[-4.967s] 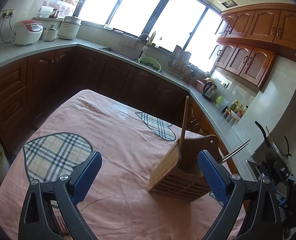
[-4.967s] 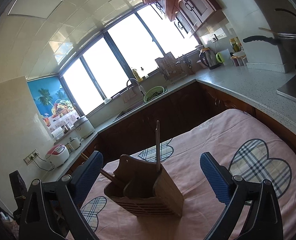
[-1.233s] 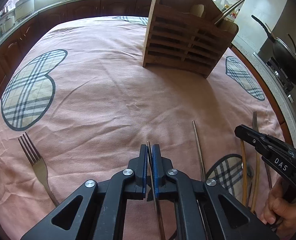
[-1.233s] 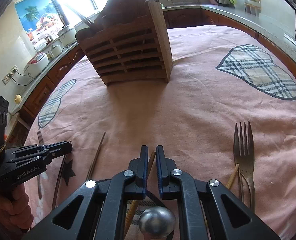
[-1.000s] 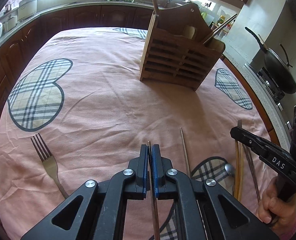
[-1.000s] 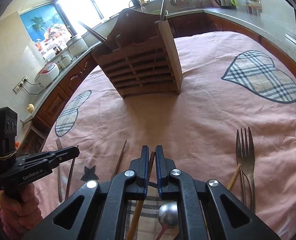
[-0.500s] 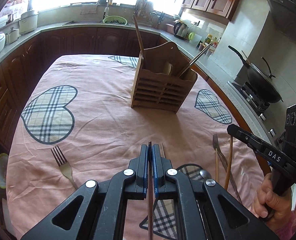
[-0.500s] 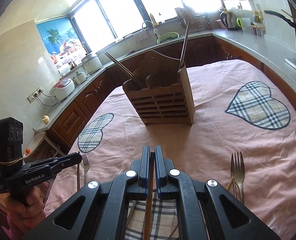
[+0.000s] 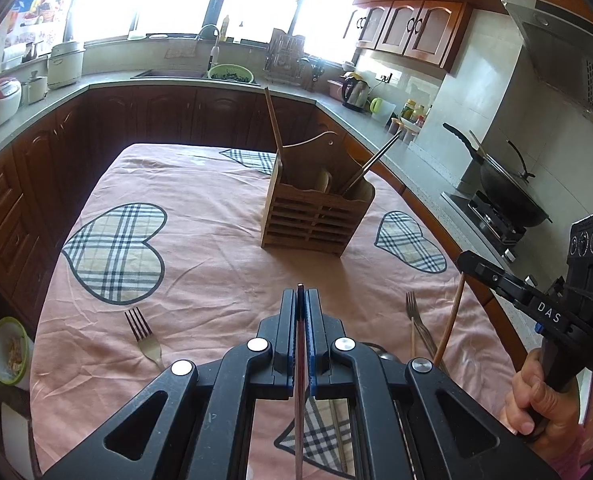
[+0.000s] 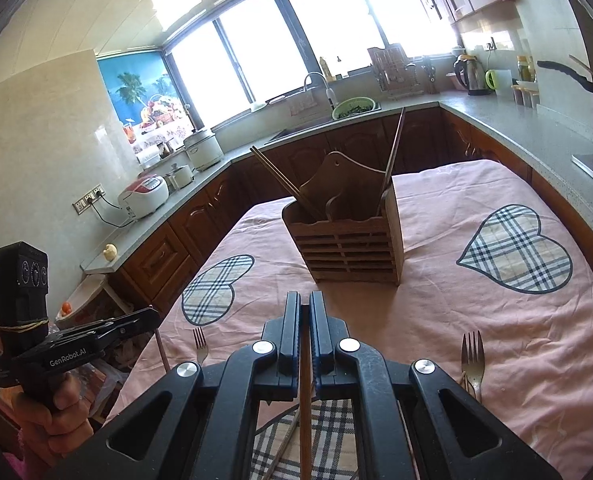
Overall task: Organize utensils
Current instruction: 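Lift both chopsticks and carry them with both tools over the wooden holder, then lower the chopsticks into the holder and open both tools, then move both tools back over the remaining utensils on the cloth, then grasp a thin metal chopstick with the left tool while the right tool grasps a silver spoon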
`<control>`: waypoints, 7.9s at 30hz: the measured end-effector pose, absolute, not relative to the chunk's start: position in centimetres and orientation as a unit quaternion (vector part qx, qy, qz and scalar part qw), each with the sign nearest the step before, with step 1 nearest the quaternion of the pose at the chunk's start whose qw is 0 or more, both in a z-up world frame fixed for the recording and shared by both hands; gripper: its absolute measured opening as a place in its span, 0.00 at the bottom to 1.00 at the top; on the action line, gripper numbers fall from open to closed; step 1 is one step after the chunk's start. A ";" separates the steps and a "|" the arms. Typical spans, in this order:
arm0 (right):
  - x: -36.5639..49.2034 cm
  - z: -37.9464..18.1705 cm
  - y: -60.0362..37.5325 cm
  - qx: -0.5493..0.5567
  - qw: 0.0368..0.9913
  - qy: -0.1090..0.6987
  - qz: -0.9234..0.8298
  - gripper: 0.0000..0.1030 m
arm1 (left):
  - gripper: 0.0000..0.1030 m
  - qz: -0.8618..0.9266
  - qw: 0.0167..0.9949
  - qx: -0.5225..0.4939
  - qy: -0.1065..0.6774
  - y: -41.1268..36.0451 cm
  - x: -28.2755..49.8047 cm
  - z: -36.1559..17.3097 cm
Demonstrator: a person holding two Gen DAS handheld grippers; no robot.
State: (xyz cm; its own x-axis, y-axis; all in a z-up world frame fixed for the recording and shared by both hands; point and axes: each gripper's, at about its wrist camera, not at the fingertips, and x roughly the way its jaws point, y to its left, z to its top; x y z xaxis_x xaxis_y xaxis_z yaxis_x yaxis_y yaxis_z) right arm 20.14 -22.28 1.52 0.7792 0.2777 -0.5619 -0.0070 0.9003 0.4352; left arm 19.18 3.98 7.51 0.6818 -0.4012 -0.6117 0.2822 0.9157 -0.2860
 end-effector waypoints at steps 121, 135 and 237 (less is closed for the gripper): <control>34.1 2.4 -31.6 0.230 0.961 0.152 -0.032 0.69 | 0.61 -0.125 0.945 -0.168 0.251 1.0 44.6 2.1; 28.4 2.8 -30.7 0.249 0.954 0.166 -0.024 0.92 | 0.83 -0.096 0.941 -0.164 0.280 3.5 35.4 1.2; 17.4 -9.5 -27.3 0.281 0.880 0.382 -0.011 0.02 | 0.03 -0.185 0.850 0.060 0.490 -11.4 33.8 -8.6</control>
